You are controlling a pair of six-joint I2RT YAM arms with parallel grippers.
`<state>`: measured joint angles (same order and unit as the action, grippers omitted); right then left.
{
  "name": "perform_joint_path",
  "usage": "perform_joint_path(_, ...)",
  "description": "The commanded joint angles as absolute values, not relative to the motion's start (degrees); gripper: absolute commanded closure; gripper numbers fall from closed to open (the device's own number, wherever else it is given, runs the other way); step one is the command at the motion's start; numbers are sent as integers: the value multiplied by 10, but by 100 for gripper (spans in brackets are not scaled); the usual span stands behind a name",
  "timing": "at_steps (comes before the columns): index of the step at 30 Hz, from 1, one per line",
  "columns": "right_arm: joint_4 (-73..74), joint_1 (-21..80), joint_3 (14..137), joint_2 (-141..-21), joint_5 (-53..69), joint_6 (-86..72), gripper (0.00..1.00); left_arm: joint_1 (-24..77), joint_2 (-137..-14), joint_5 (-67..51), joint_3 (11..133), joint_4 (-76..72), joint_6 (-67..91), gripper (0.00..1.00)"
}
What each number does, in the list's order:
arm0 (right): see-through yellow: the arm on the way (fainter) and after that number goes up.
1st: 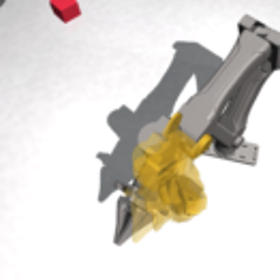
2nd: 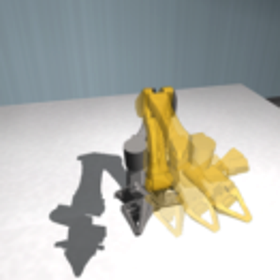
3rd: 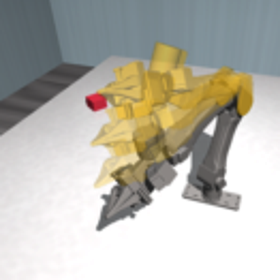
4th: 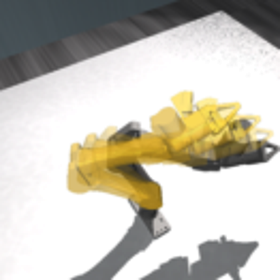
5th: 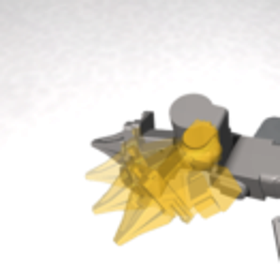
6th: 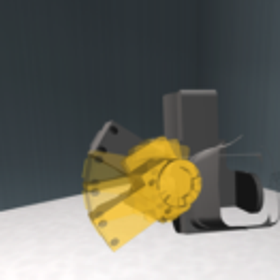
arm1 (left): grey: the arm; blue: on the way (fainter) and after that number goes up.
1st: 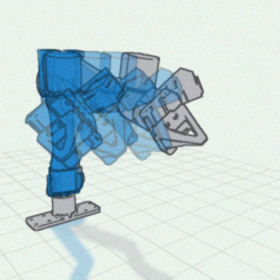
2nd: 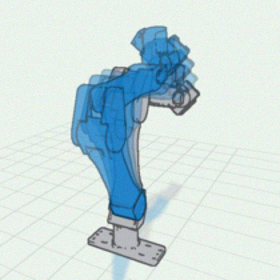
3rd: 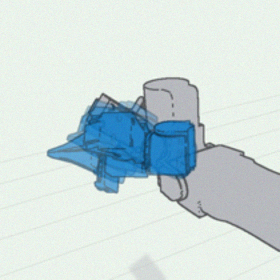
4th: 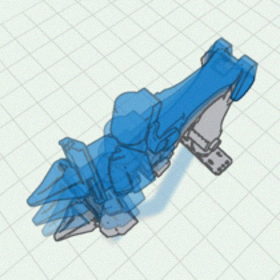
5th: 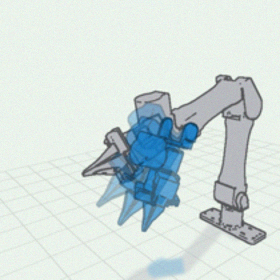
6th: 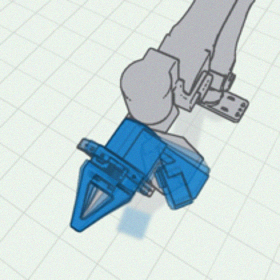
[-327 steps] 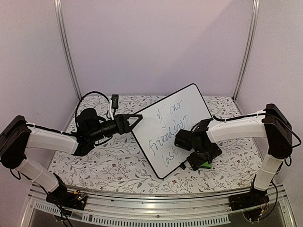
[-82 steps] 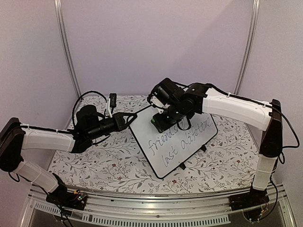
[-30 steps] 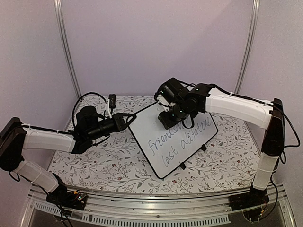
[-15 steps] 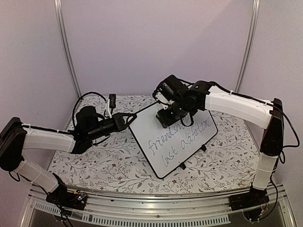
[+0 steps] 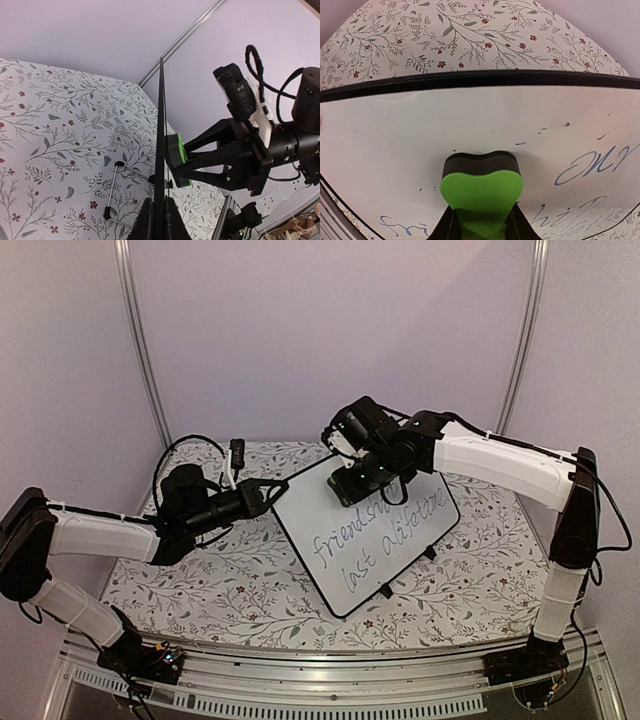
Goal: Erase the whiteboard
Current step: Erase the whiteboard at the center of the board.
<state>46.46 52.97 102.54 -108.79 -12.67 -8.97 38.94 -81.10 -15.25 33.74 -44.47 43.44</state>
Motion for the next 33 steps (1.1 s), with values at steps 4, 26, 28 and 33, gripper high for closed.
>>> perform_joint_path(4,468,532,943,-1059,-104,-103,100,396,-814,-183,335,-485,405,100)
perform_joint_path(26,477,516,1027,-1100,-120,-88,100,396,-812,-183,334,-485,404,100)
perform_joint_path(28,484,524,1001,-1092,-120,-92,100,396,-812,-184,334,-485,404,100)
perform_joint_path(33,491,541,938,-1065,-118,-116,100,396,-813,-184,334,-486,404,100)
